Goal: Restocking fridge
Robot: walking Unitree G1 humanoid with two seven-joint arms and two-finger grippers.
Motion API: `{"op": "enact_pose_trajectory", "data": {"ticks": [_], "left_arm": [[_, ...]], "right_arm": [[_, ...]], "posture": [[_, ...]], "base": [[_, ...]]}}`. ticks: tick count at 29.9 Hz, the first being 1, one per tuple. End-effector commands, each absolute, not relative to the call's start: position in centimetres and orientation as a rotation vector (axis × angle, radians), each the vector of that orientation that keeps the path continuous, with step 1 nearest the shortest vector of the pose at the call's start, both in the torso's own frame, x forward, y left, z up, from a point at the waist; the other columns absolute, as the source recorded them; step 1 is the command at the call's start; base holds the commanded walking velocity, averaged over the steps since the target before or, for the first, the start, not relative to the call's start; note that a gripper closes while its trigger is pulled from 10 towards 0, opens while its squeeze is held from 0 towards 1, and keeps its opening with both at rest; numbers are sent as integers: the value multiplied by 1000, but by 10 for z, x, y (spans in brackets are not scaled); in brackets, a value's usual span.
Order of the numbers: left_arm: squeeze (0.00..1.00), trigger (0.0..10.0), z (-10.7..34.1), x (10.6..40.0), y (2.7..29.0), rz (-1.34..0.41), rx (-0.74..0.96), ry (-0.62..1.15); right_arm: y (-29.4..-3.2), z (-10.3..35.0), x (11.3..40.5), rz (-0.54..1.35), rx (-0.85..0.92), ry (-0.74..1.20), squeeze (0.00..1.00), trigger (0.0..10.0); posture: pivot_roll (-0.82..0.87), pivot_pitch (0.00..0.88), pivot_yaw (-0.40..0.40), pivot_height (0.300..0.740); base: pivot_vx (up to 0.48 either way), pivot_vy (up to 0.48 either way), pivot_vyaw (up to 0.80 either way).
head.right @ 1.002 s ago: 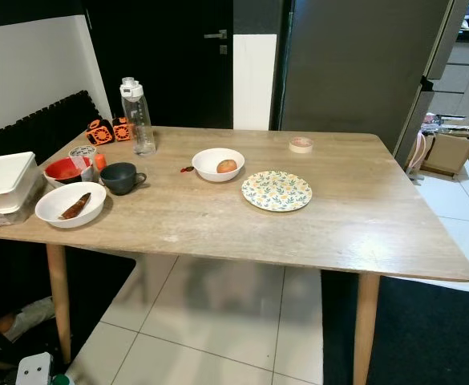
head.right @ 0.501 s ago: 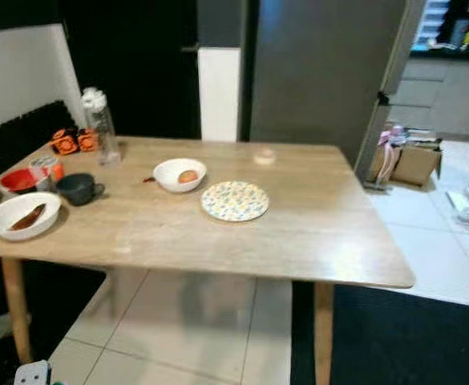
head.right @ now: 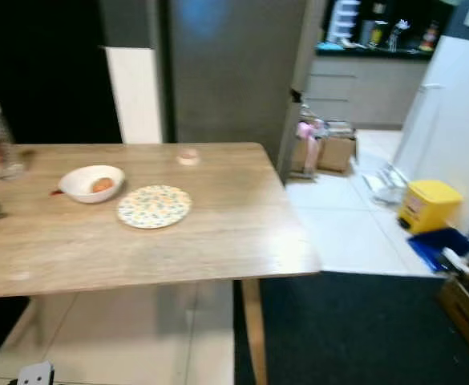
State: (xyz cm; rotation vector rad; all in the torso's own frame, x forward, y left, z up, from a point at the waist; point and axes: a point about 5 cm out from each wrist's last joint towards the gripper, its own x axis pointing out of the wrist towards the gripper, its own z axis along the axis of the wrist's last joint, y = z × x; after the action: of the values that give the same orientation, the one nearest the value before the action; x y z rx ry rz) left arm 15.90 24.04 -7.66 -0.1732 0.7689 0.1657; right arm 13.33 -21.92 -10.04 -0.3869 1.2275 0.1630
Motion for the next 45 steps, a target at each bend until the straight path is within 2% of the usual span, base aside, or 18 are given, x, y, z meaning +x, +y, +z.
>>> {"op": "enact_pose_trajectory", "data": {"ticks": [1,16,45], "left_arm": [[0,10000,-92,134,225,123,-209,897],[0,10000,-93,134,222,115,-208,901],[0,10000,-95,130,219,104,-204,917]], "right_arm": [[-220,-99,138,160,-387,1208,0,10000],[-219,-98,139,164,-384,1207,0,10000],[-218,-99,139,172,-385,1207,0,10000]], "posture": [[-64,0,25,740],[-65,0,24,740],[-64,0,20,740]], "base": [[0,-382,0],[0,-386,0],[0,-480,0]]}}
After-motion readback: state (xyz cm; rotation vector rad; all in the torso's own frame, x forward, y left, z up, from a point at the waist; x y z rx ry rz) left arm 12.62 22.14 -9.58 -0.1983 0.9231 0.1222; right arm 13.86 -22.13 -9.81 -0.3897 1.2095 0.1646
